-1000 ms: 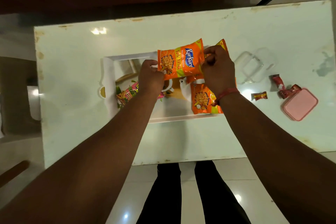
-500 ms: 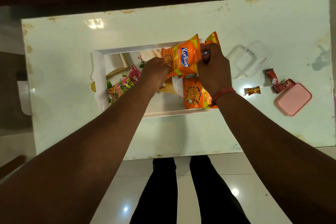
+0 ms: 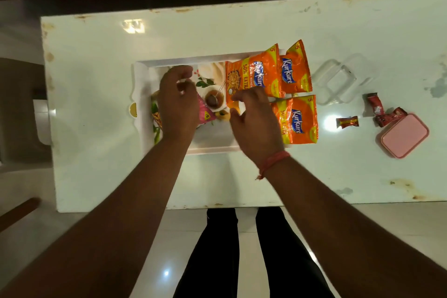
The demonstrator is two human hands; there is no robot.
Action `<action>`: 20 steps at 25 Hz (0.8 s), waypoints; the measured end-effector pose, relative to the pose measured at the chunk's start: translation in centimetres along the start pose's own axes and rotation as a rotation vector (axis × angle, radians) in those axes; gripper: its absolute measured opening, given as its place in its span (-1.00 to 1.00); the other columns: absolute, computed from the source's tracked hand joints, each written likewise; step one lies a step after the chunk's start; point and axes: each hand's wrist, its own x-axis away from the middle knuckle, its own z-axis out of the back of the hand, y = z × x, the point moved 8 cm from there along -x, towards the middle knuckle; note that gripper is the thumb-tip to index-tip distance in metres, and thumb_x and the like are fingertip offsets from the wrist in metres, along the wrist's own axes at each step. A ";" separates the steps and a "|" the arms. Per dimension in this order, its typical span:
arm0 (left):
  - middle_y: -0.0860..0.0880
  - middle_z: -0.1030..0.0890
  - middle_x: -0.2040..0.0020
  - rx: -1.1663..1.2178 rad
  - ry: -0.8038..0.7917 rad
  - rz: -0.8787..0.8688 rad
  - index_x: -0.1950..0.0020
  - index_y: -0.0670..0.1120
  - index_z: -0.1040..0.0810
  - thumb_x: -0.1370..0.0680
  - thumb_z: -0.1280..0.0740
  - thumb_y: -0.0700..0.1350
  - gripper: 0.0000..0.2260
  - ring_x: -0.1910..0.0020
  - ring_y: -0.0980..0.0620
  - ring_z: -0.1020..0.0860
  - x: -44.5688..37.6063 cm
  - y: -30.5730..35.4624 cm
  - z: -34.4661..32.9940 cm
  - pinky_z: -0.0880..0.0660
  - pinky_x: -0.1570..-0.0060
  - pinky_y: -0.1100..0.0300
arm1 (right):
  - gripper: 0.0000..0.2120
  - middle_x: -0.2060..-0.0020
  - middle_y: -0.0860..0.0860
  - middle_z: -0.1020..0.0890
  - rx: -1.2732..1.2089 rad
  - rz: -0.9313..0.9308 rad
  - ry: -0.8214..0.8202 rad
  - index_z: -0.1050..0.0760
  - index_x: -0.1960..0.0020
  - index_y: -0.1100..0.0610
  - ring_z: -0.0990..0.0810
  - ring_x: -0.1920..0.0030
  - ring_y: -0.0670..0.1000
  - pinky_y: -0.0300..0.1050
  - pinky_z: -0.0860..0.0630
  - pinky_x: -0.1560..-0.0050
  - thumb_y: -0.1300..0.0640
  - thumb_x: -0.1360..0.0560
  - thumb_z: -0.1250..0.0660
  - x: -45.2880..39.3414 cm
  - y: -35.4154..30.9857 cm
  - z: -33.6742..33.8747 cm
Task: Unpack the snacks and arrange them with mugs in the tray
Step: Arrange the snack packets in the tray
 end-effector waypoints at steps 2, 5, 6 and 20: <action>-0.07 -0.64 -0.13 -0.032 0.064 0.065 -0.15 -0.10 -0.58 -0.49 -0.19 -0.29 -0.70 -0.08 0.05 -0.59 0.6 -2.7 3.0 -0.53 -0.15 0.17 | -0.69 -0.28 0.10 -0.46 0.009 0.009 -0.138 -0.47 -0.26 0.13 -0.59 -0.13 0.16 0.06 -0.57 -0.05 0.13 -0.54 -0.33 -0.5 -1.3 -3.4; -0.15 -0.58 -0.19 -0.051 0.144 0.183 -0.21 -0.16 -0.55 -0.47 -0.17 -0.36 -0.64 -0.09 0.02 -0.56 1.8 -6.3 6.2 -0.50 -0.17 0.21 | -0.63 -0.27 0.15 -0.50 0.014 -0.050 -0.280 -0.42 -0.33 0.18 -0.53 -0.25 0.19 0.03 -0.50 -0.17 0.08 -0.57 -0.28 -3.6 -2.4 -7.3; -0.17 -0.58 -0.19 -0.052 0.141 0.218 -0.21 -0.16 -0.55 -0.46 -0.17 -0.36 -0.63 -0.13 -0.05 -0.57 2.0 -7.4 6.7 -0.52 -0.21 0.10 | -0.61 -0.27 0.17 -0.53 0.013 -0.101 -0.319 -0.41 -0.35 0.19 -0.53 -0.26 0.20 0.04 -0.50 -0.20 0.05 -0.58 -0.27 -4.7 -2.5 -8.4; 0.23 -0.67 0.09 -0.062 -0.222 0.309 -0.20 0.07 -0.60 -0.50 -0.24 -0.32 -0.60 0.06 0.23 -0.63 5.3 -9.4 2.6 -0.62 -0.01 0.03 | -0.88 0.07 0.08 -0.68 0.009 -0.186 -0.078 -0.53 -0.02 0.13 -0.63 0.04 0.10 0.02 -0.57 0.05 0.10 -0.60 -0.26 0.4 1.8 -5.2</action>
